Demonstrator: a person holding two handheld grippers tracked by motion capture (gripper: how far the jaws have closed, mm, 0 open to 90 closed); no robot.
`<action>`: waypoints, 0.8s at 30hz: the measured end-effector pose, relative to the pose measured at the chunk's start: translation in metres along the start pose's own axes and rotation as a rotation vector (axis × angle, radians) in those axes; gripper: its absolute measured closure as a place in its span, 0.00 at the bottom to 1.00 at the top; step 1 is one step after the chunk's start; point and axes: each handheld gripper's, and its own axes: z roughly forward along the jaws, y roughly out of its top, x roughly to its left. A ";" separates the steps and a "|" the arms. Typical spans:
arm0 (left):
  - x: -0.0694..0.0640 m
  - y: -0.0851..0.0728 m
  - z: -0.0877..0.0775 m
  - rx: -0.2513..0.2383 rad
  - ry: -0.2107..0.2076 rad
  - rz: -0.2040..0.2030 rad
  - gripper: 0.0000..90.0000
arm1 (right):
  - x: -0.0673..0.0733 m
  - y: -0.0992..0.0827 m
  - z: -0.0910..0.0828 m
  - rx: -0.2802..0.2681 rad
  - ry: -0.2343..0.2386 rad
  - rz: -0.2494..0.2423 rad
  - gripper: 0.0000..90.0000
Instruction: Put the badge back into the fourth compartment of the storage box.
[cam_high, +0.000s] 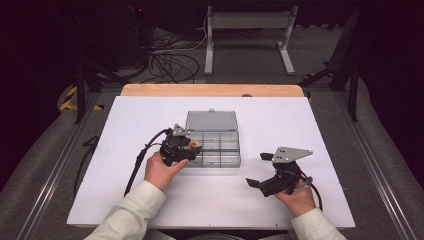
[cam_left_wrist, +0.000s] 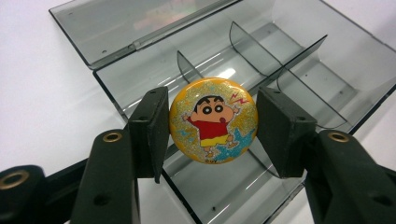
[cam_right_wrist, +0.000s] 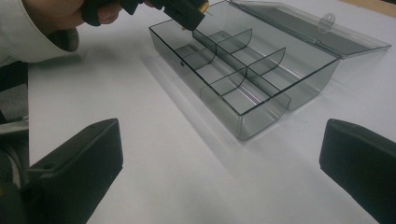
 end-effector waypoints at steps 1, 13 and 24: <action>0.000 0.000 0.000 0.002 -0.003 -0.002 0.52 | 0.000 0.000 0.000 0.000 0.001 -0.001 0.00; -0.002 0.000 0.004 0.064 -0.020 -0.042 0.52 | 0.000 0.000 0.000 -0.004 0.002 0.001 0.00; -0.002 0.000 0.007 0.099 -0.036 -0.042 0.52 | 0.000 0.000 -0.001 -0.014 0.003 -0.003 0.00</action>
